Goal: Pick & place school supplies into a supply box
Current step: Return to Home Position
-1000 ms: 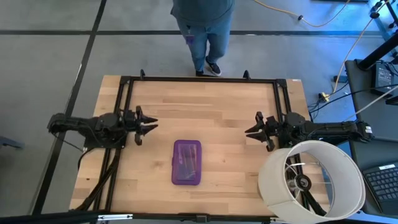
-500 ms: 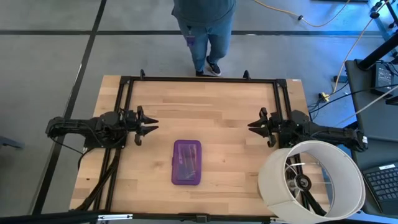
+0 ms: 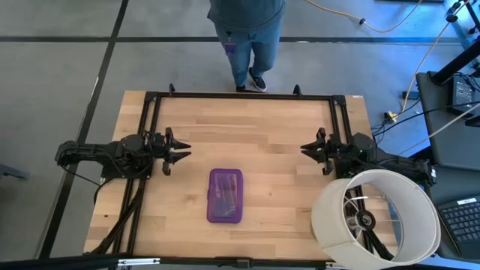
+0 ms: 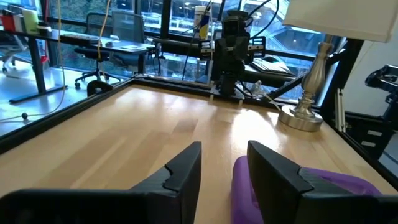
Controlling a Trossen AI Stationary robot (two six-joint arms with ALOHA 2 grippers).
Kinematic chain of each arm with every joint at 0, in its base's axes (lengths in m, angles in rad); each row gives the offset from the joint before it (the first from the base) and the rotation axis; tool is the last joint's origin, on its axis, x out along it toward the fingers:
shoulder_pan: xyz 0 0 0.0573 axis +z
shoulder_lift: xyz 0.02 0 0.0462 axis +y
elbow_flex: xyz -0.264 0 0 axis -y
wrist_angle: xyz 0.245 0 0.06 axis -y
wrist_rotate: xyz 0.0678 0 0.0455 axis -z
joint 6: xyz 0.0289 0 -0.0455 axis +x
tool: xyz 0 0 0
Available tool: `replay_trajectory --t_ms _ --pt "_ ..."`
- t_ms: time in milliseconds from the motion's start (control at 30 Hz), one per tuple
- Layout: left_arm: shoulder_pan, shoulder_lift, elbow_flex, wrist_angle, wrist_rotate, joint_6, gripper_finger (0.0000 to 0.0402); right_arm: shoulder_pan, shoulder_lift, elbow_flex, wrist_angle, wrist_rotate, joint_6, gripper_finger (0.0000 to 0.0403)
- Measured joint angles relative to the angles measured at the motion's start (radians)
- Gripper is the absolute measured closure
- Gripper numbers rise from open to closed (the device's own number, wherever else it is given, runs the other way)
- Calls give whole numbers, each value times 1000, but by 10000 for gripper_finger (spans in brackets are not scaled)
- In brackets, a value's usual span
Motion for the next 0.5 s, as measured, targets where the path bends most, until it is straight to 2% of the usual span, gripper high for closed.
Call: replay_trajectory --t_ms 500 --pt "0 0 0 0 0 0 277 0 1 0 1 0 -25 316"
